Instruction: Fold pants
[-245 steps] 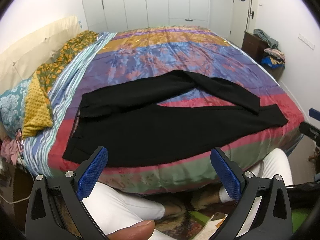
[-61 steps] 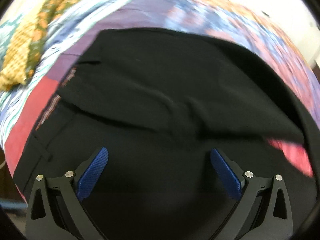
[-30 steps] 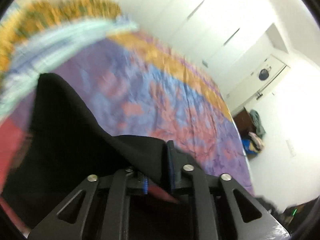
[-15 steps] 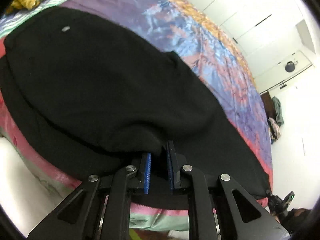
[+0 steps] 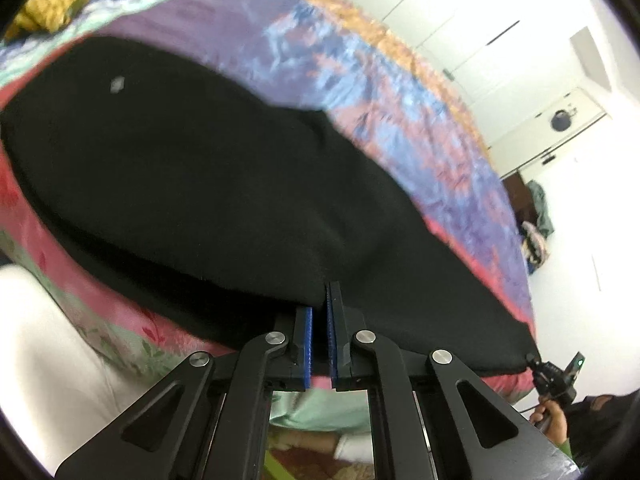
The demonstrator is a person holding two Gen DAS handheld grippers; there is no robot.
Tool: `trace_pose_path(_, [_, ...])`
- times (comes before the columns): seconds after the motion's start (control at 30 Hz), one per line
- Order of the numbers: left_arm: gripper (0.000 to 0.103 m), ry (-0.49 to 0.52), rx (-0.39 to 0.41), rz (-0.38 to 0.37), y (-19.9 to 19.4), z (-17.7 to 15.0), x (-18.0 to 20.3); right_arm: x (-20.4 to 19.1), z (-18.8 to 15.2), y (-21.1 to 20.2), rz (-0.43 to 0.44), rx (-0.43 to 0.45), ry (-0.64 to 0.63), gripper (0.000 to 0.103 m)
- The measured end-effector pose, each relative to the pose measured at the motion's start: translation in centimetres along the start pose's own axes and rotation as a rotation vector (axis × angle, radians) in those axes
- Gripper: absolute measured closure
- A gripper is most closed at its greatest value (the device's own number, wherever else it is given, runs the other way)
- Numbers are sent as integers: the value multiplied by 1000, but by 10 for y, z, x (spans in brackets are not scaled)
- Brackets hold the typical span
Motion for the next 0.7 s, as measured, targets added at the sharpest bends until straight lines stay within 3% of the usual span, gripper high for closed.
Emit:
trace_pose_path(0.07, [99,46,1,30,4,-1,1,-5,3,-4,-3,-1,-27,98])
trace_pose_path(0.2, [99,53,-83,82,32,-16,1,16,-7,21,-74,-99,-18,98])
trace_pose_path(0.43, [99,116,-71,145,29,-25,6,18,-10,28,-111,-94,-63,98])
trace_pose_path(0.7, [100,120,-57,161,28,-30,10,22,-13,27,-101,-79,-39,98])
Point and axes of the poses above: each gripper's, at about its wrist camera, not at the fingertips, and y roughly the way its jaws point, x to its right, z to its top, the point moved 4 cm from there along y, roughly the way its jaws point, and after that the axes turned 14 degrees about z, right-handed, at the moved point
